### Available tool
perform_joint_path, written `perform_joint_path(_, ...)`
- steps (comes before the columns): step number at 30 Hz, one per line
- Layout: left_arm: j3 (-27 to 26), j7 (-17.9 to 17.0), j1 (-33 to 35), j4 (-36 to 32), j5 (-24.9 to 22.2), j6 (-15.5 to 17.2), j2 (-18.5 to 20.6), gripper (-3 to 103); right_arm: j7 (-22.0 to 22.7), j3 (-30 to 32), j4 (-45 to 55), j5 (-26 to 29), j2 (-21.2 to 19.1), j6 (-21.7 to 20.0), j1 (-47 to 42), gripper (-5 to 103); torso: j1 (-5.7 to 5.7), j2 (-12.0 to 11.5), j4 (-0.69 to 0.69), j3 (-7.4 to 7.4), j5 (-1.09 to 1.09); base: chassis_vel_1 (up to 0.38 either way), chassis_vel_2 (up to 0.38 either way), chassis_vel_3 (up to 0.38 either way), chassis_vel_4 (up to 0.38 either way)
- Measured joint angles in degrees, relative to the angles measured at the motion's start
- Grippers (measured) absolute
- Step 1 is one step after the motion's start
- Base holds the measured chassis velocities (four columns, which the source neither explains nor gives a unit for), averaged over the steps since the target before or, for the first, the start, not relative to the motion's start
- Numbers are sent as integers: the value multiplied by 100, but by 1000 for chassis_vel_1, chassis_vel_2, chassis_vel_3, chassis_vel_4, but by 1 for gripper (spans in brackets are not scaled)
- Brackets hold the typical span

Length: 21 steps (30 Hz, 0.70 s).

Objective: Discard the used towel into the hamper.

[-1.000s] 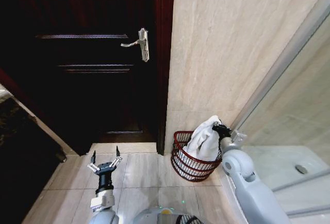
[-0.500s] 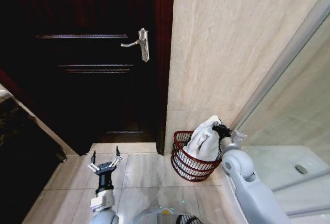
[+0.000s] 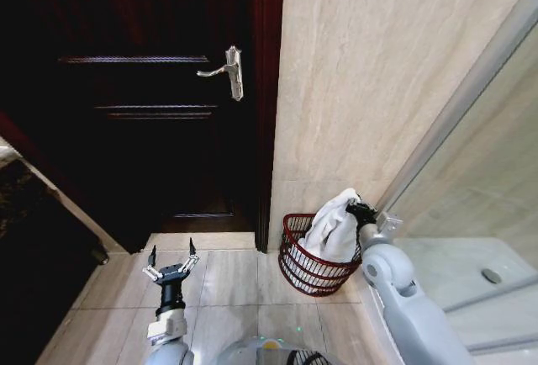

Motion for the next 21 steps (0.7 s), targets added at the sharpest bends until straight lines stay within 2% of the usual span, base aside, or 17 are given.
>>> perform_joint_path(2,-17,71,-73,-33,-112,28,-21,100,-391,145,41,-117,-81,-193,-391,19,0,0,-4,0,-11,0,0,0,0)
perform_joint_path(3,-17,71,-73,-33,-112,28,-21,100,-391,145,41,-117,-81,-193,-391,19,0,0,-4,0,-11,0,0,0,0)
perform_joint_path(5,-21,117,-88,-48,-141,44,-4,100,-409,165,165,-210,-43,-184,-545,29,-1,1,-3,0,-3,0,0,0,0)
perform_joint_path(7,-16,127,-113,-42,-145,55,7,100,-405,172,223,-230,-5,-177,-569,40,-1,1,-1,0,-8,0,0,0,0)
perform_joint_path(9,-13,139,-129,-29,-145,59,4,100,-403,172,235,-230,3,-182,-551,40,0,0,-1,0,-4,0,0,0,0)
perform_joint_path(11,-10,153,-151,-13,-144,63,-1,100,-370,164,312,-210,-2,-271,-505,51,0,0,-1,1,-8,0,0,0,0)
perform_joint_path(12,-10,153,-151,-13,-144,63,-1,100,-370,164,312,-210,-2,-271,-505,51,0,0,-1,1,-8,0,0,0,0)
perform_joint_path(15,-15,154,-181,2,-160,69,2,100,-37,158,658,72,-31,-814,-530,67,0,0,-1,1,-6,0,0,0,0)
perform_joint_path(16,-15,154,-181,2,-160,69,2,100,-37,158,658,72,-31,-814,-530,67,0,0,-1,1,-6,0,0,0,0)
perform_joint_path(18,-19,154,-197,28,-180,70,5,100,291,148,993,388,-54,-1378,-602,78,0,0,-1,1,-7,0,0,0,0)
perform_joint_path(19,-19,154,-199,37,-184,69,5,100,386,131,1058,502,-71,-1479,-618,83,0,1,-1,1,-7,0,0,0,0)
perform_joint_path(20,-19,154,-199,37,-184,69,5,100,386,131,1058,502,-71,-1479,-618,83,0,1,-1,1,-7,0,0,0,0)
perform_joint_path(21,-16,154,-199,52,-188,68,5,100,568,72,1089,694,-140,-1552,-609,89,0,1,-2,1,-7,0,0,0,0)
